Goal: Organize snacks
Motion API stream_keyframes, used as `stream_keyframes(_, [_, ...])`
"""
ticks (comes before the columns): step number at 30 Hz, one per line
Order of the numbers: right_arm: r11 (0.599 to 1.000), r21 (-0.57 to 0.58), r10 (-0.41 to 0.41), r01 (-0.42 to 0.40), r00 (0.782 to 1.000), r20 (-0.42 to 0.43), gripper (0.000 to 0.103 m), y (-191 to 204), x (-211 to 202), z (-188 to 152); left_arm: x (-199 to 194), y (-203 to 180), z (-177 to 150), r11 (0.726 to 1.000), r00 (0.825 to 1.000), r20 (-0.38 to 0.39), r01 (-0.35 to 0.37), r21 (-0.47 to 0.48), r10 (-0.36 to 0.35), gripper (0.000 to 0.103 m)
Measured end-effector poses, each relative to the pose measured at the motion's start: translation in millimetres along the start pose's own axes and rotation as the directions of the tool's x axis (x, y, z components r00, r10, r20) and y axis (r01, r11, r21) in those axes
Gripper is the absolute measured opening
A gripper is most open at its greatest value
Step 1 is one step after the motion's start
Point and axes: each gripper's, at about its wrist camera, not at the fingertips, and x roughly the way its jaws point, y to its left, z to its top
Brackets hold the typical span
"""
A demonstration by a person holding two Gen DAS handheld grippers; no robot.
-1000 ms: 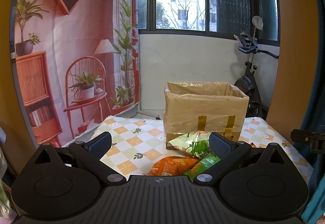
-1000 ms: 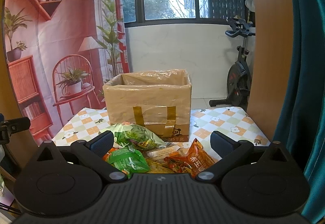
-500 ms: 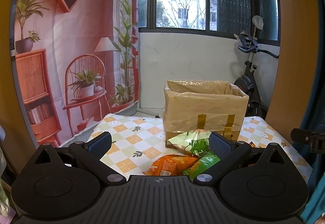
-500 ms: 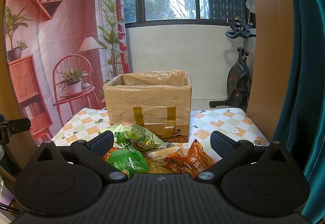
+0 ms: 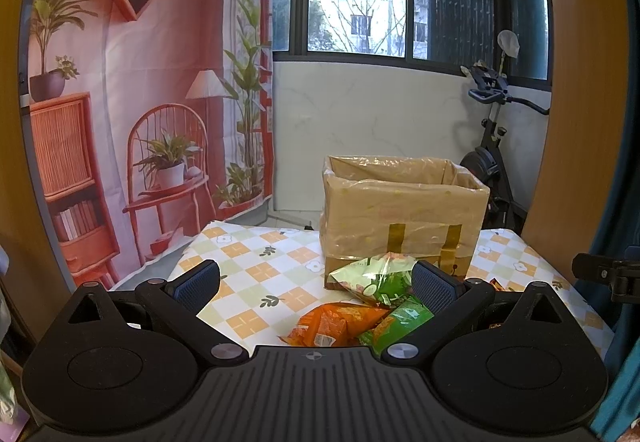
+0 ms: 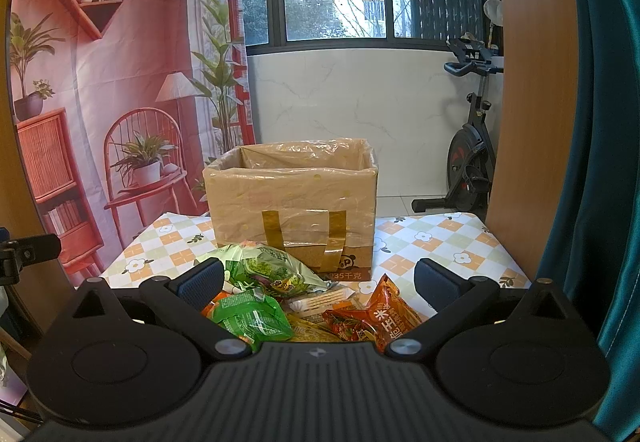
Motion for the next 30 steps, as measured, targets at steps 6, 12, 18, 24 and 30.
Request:
stream_keyframes(6, [1.0, -0.001, 0.0, 0.001, 1.0, 0.0, 0.103, 0.2, 0.0, -0.1, -0.4, -0.5, -1.1, 1.0, 1.0, -0.002, 0.001, -0.001, -0.001, 0.103])
stream_keyframes(12, [1.0, -0.001, 0.0, 0.0, 1.0, 0.001, 0.103, 0.3, -0.1, -0.2, -0.1, -0.4, -0.8, 1.0, 1.0, -0.002, 0.0, -0.002, 0.0, 0.103])
stream_keyframes(18, [1.0, -0.001, 0.0, 0.0, 1.0, 0.001, 0.103, 0.2, -0.1, -0.3, -0.1, -0.5, -0.7, 1.0, 1.0, -0.002, 0.0, -0.002, 0.0, 0.103])
stream_keyframes(24, [1.0, -0.002, 0.0, 0.0, 1.0, 0.001, 0.103, -0.5, -0.2, 0.7, 0.1, -0.7, -0.8, 1.0, 1.0, -0.004, 0.001, -0.003, -0.001, 0.103])
stream_keyframes(30, [1.0, -0.001, -0.001, 0.001, 1.0, 0.001, 0.103, -0.6, -0.1, 0.6, 0.0, -4.0, -0.2, 0.999, 1.0, 0.002, -0.029, 0.016, 0.029, 0.103])
